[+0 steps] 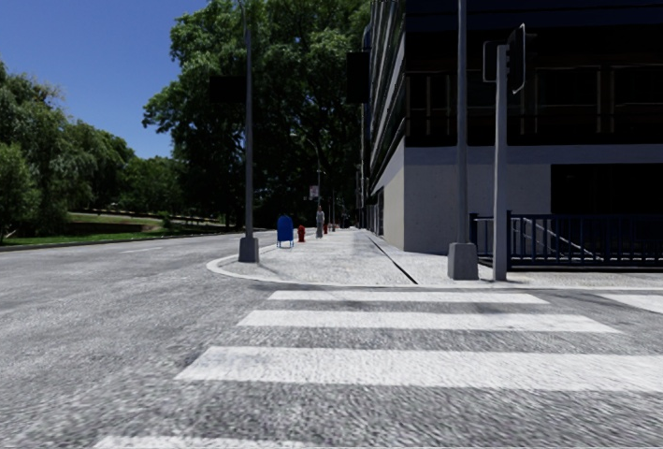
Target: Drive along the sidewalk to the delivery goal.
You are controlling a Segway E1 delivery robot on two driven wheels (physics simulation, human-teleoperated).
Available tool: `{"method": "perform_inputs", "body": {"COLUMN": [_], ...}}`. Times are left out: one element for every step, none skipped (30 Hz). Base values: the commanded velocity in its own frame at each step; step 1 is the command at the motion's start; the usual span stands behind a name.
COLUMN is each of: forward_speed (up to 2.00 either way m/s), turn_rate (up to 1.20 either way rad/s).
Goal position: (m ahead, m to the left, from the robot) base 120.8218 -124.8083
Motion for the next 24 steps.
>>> {"method": "perform_inputs", "body": {"forward_speed": [2.00, 2.00, 2.00, 2.00, 2.00, 2.00, 2.00, 2.00, 2.00, 2.00, 2.00, 2.00, 2.00, 2.00, 2.00, 2.00, 2.00, 2.00, 2.00, 2.00, 2.00, 2.00, 2.00, 2.00], "turn_rate": [-0.03, -0.01, 0.00, 0.00, 0.00, 0.00, 0.00, 0.00, 0.00, 0.00, 0.00, 0.00, 0.00, 0.00, -0.46, -0.46, -1.20, -1.20, -1.20, -1.20, -0.01, 0.00, 0.00, 0.00]}}
